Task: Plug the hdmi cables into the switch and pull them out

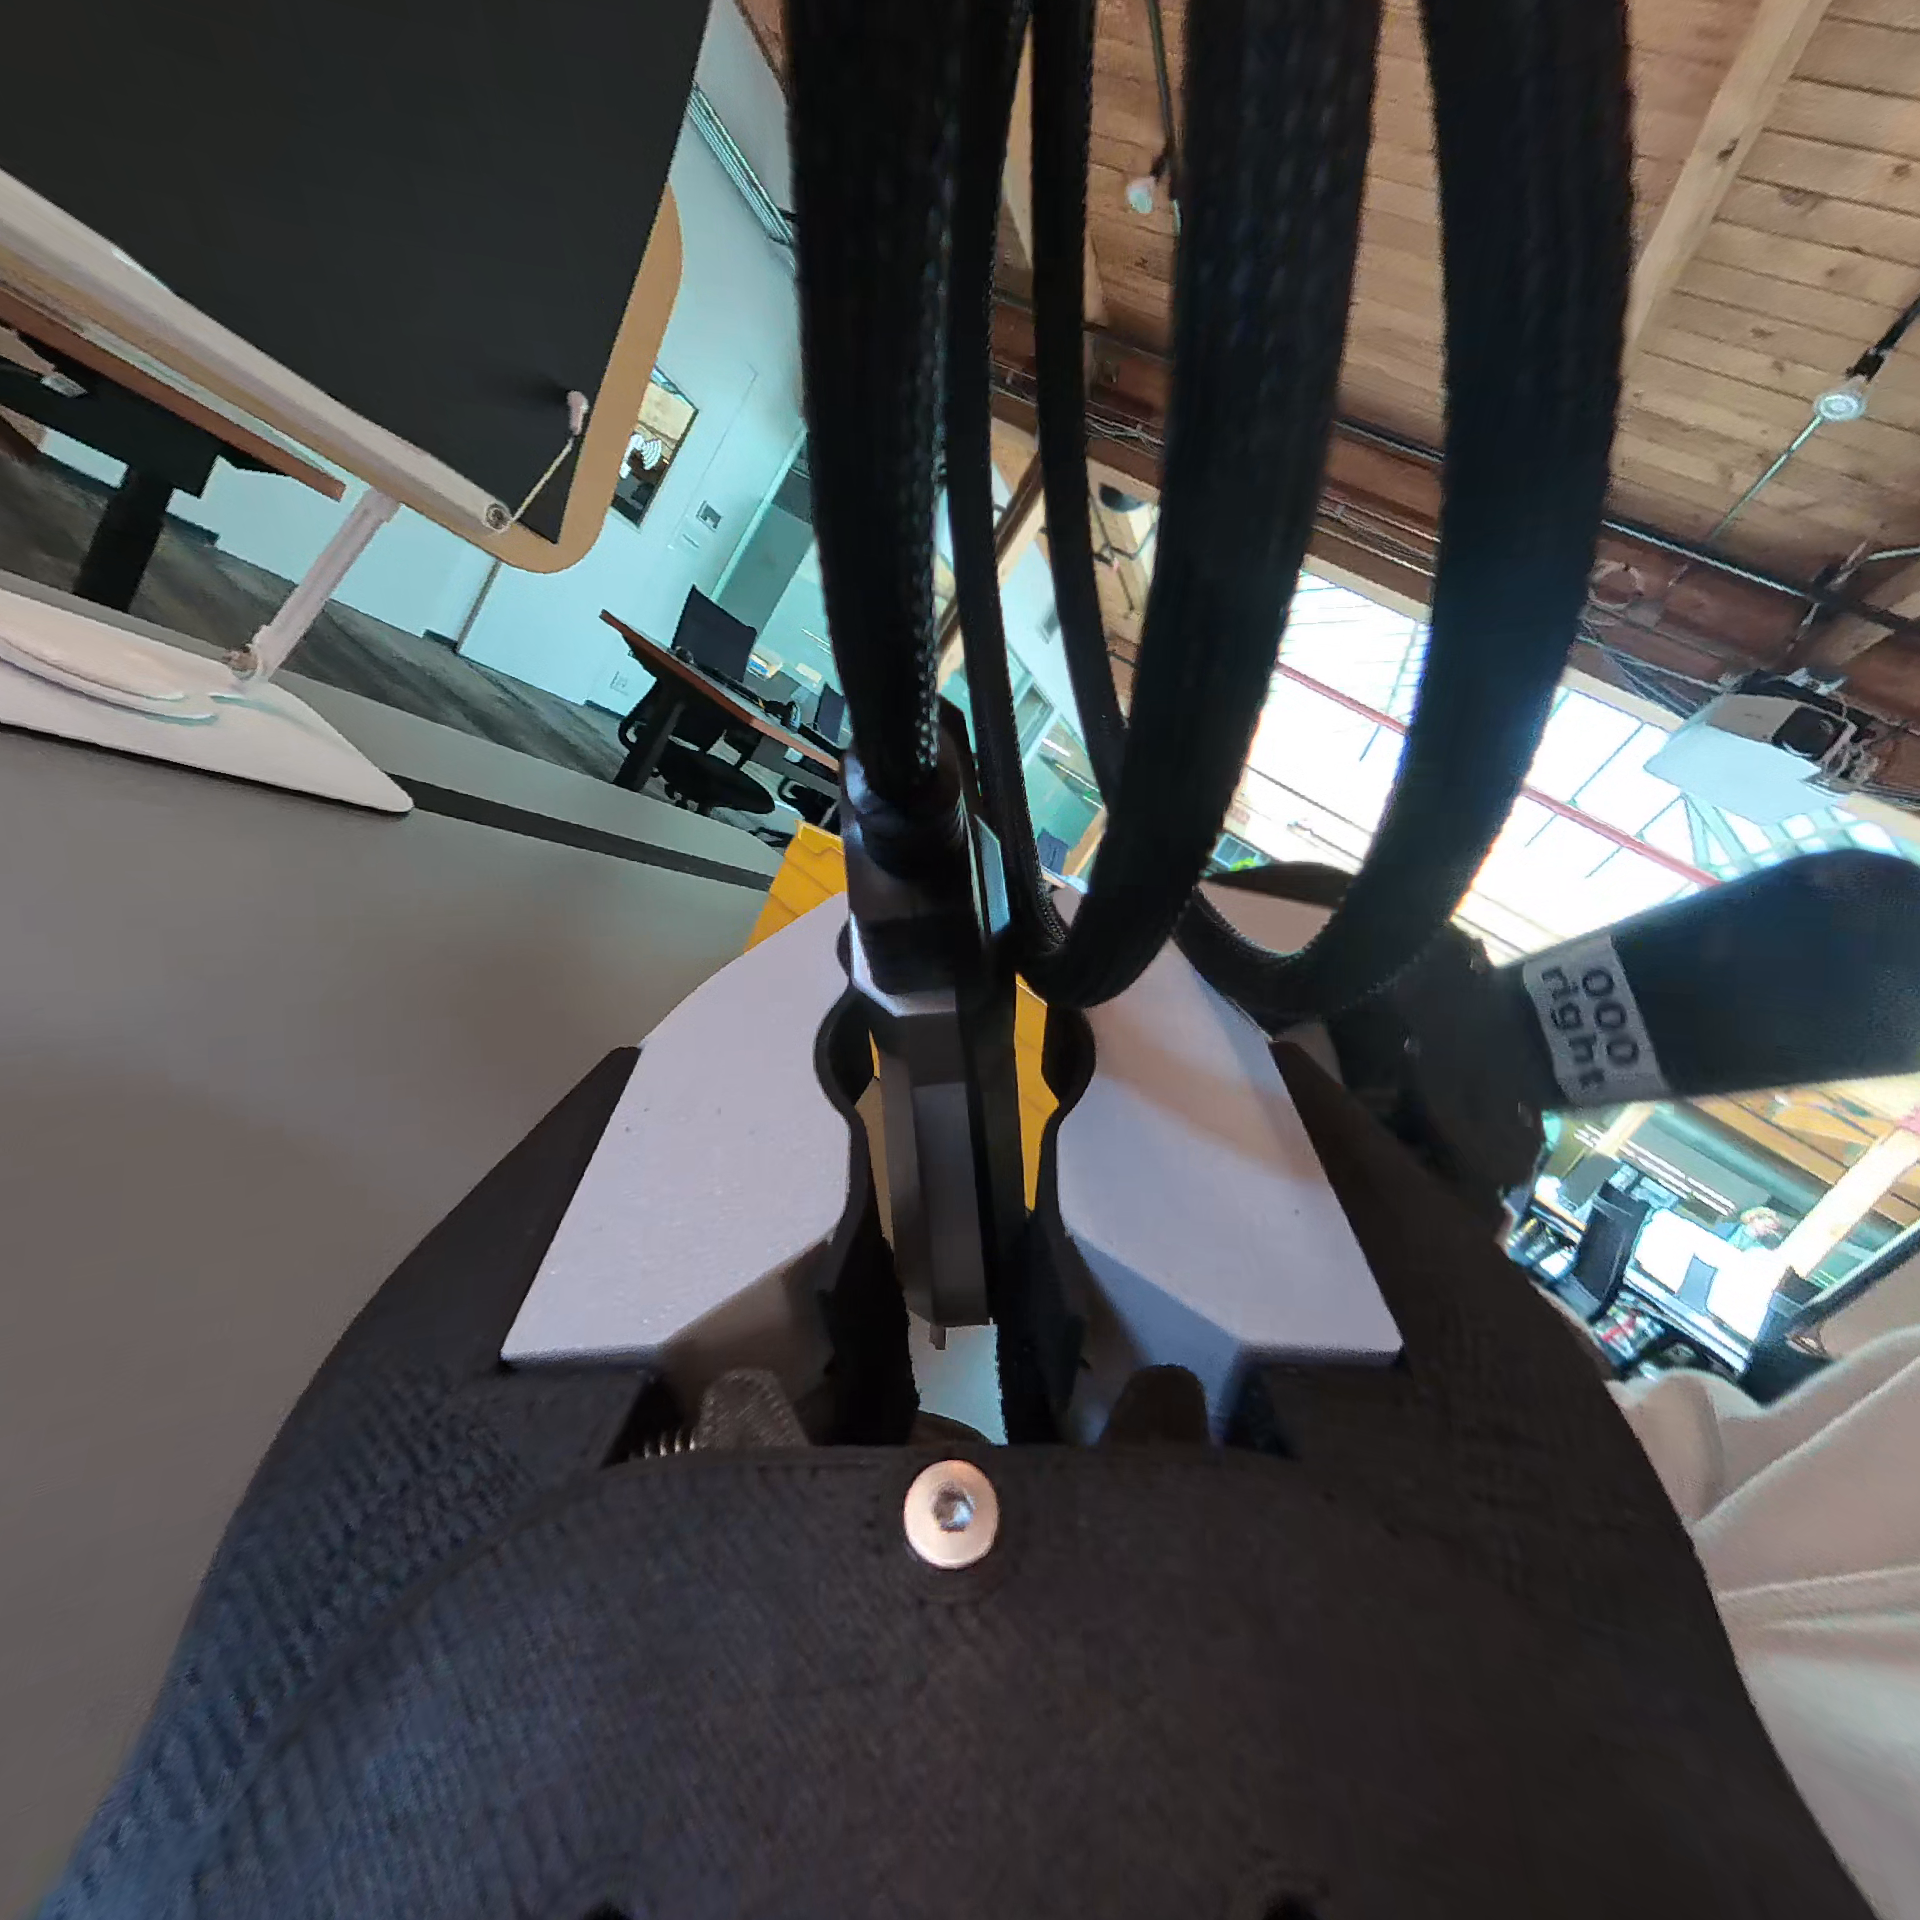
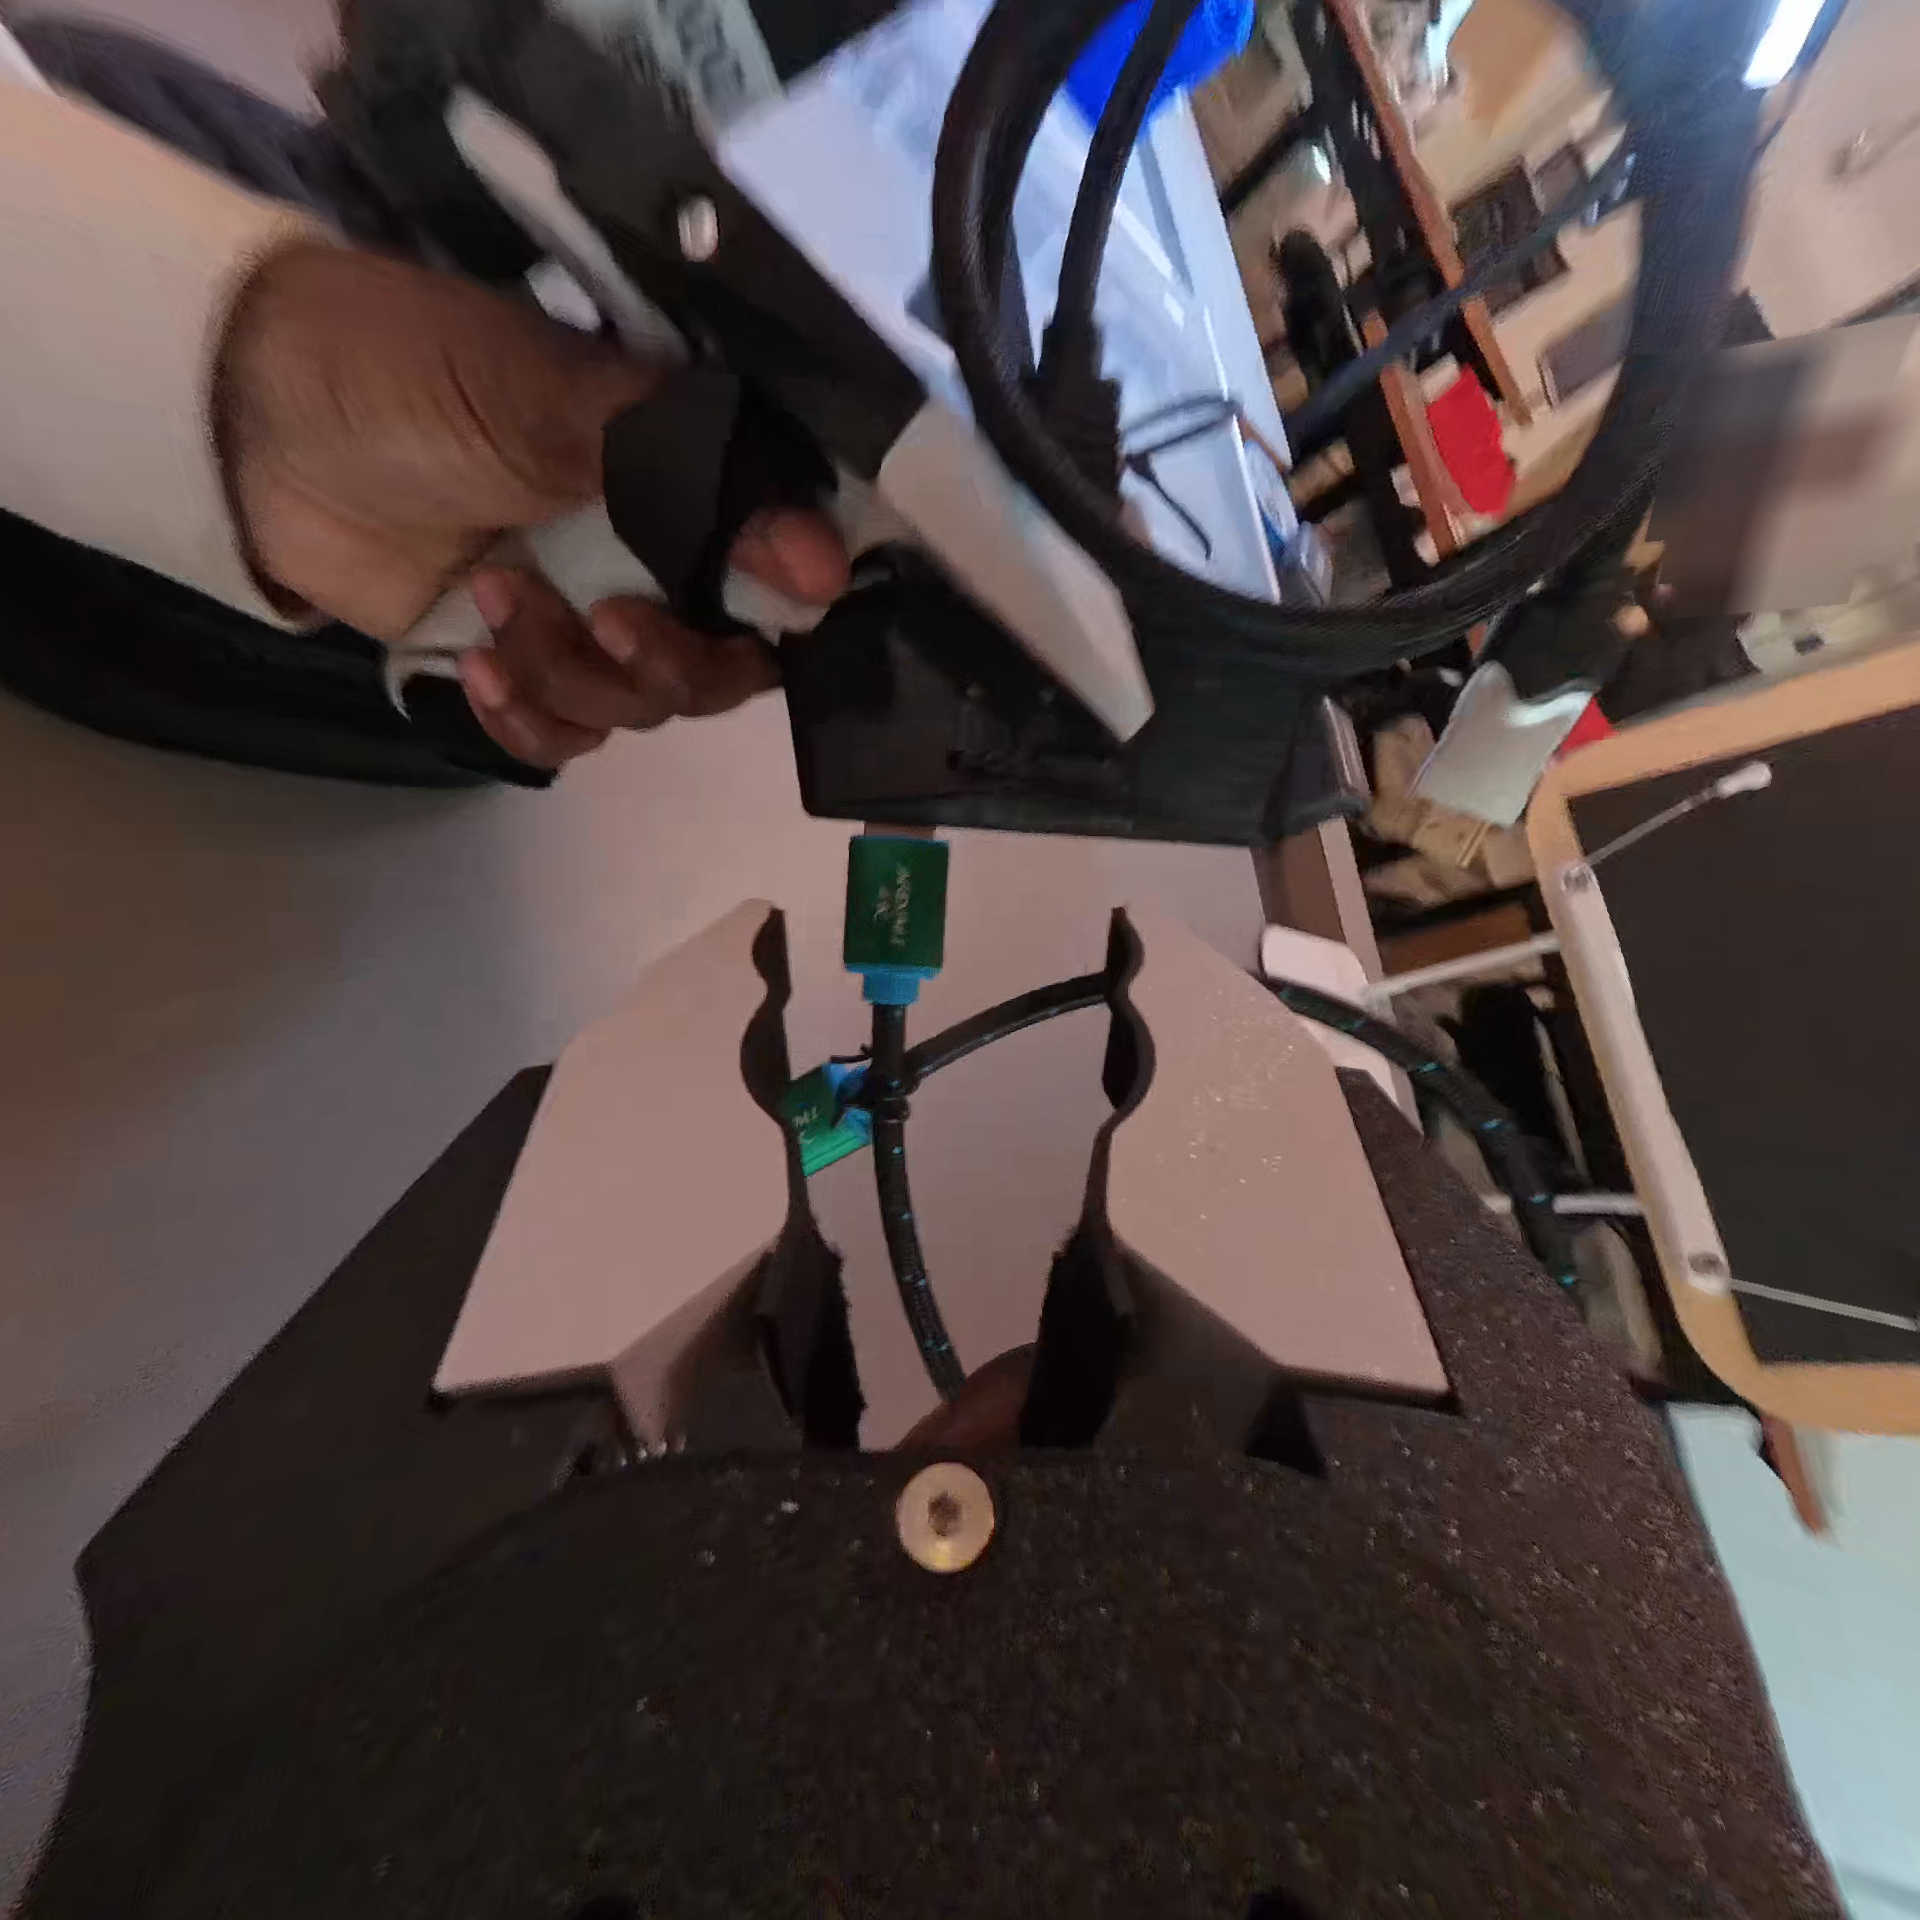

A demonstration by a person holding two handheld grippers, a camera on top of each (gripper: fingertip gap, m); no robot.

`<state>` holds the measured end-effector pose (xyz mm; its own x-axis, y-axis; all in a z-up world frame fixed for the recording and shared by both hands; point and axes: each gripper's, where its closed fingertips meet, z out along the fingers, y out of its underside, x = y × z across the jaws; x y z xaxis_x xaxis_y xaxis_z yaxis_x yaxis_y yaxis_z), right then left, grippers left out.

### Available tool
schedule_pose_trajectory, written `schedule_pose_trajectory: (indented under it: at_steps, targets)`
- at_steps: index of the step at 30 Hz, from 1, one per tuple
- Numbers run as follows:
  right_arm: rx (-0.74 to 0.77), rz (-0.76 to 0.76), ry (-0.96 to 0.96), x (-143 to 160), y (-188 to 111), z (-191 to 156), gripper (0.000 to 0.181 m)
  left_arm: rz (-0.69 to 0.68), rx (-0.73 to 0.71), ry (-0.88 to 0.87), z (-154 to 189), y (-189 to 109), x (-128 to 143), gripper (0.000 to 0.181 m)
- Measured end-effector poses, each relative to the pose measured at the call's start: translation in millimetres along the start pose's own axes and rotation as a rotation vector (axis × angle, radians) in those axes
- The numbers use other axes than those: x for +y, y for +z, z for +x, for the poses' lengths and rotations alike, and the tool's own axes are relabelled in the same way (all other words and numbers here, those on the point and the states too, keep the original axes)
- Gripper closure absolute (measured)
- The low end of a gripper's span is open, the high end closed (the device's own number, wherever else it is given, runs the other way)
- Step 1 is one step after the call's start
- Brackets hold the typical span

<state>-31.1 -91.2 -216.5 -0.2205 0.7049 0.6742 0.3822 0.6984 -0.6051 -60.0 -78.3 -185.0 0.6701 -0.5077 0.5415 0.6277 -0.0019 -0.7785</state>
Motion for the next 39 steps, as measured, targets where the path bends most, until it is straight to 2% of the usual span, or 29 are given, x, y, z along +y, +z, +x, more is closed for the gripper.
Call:
schedule_pose_trajectory:
  at_steps: [3,5,6,9,12,21,22,23,24,25,26,27,28,30,32,34,37,39]
  targets:
    - [0.133,-0.111,-0.097,13,20,-2,0.127,0.006,-0.017,0.027,0,-2,-1,0.153]
    - [0.182,-0.147,-0.179,13,32,-5,0.143,-0.002,-0.009,0.056,4,-2,1,0.153]
    - [0.213,-0.166,-0.210,12,36,-4,0.158,-0.004,-0.012,0.071,5,-2,1,0.153]
    - [0.270,-0.169,-0.189,11,41,-1,0.162,0.020,-0.035,0.130,5,-7,-3,0.154]
    - [0.284,-0.166,-0.176,13,40,0,0.163,0.011,-0.017,0.113,6,-7,-2,0.154]
    - [0.364,-0.145,-0.211,19,19,-1,0.164,-0.033,0.018,0.165,23,-6,8,0.157]
    - [0.375,-0.146,-0.228,20,16,-1,0.164,0.018,0.002,0.167,26,-11,-1,0.160]
    - [0.364,-0.269,-0.225,43,13,0,0.164,0.151,-0.019,0.162,29,-27,-31,0.160]
    - [0.348,-0.450,-0.220,90,3,2,0.164,0.302,-0.050,0.170,31,-56,-76,0.160]
    - [0.346,-0.449,-0.165,113,-11,0,0.164,0.396,-0.102,0.223,34,-84,-112,0.160]
    - [0.393,-0.320,-0.100,98,-27,5,0.164,0.411,-0.152,0.297,39,-98,-129,0.160]
    - [0.430,-0.198,-0.080,67,-39,12,0.164,0.367,-0.160,0.342,45,-97,-129,0.160]
    - [0.454,-0.131,-0.139,41,-43,16,0.164,0.324,-0.133,0.354,51,-89,-121,0.160]
    - [0.462,-0.042,-0.212,12,-44,20,0.164,0.280,-0.074,0.347,59,-75,-105,0.160]
    - [0.454,0.054,-0.249,-3,-51,23,0.164,0.269,-0.018,0.364,66,-67,-93,0.159]
    - [0.478,0.088,-0.290,-13,-66,30,0.164,0.243,0.031,0.346,68,-62,-85,0.159]
    - [0.514,0.094,-0.313,-18,-101,43,0.164,0.220,0.026,0.355,62,-62,-78,0.160]
    - [0.552,0.079,-0.277,-11,-132,59,0.164,0.206,0.031,0.359,60,-63,-76,0.160]
